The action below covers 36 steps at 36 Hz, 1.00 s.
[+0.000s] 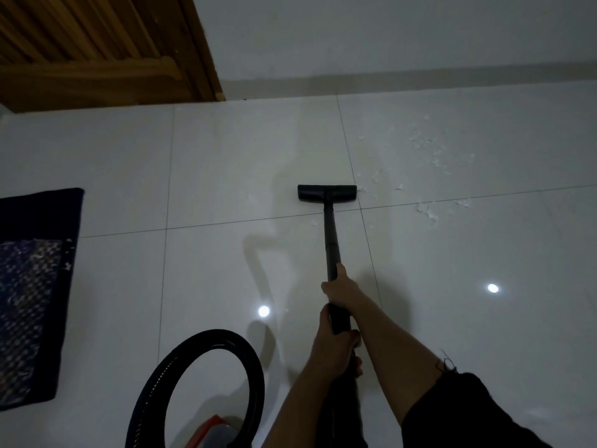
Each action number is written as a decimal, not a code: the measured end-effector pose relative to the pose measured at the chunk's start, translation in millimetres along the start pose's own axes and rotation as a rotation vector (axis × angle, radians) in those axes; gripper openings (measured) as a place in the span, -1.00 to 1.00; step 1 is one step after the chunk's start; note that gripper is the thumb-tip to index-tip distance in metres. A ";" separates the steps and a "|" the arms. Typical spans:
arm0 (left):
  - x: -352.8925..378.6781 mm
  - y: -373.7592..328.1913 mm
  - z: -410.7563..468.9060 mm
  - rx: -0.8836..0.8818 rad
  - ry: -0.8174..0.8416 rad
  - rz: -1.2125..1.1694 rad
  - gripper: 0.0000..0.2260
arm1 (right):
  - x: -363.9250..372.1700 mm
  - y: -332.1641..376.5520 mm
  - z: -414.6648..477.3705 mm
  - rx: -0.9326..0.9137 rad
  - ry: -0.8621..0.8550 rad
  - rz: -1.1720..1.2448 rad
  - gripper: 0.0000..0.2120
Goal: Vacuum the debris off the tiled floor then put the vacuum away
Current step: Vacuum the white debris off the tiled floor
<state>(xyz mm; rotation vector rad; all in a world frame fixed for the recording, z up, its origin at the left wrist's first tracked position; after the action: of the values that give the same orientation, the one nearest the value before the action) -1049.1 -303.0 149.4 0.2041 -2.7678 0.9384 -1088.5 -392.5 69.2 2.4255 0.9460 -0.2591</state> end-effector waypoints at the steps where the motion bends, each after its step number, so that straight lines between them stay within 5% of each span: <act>1: -1.0 2.2 -4.5 0.006 0.004 -0.002 -0.52 | 3.6 -1.7 -2.6 0.001 -0.002 0.003 -0.30; 36: 37.6 106.4 -69.4 -0.018 -0.035 0.052 -0.55 | 33.5 -102.4 -76.3 0.024 -0.005 -0.042 -0.32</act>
<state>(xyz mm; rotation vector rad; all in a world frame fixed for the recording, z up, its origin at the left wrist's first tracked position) -1095.8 -179.0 150.2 0.1480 -2.8257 0.9304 -1133.7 -269.1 81.3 2.4276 0.9978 -0.2925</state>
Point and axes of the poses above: each hand's wrist, its own z-axis towards the middle knuckle, its own x-axis out of the palm, y = z × x, the point moved 9 cm from there along z, towards the middle knuckle, and after that the axes turned 2 degrees about y, right-handed, at the moved point
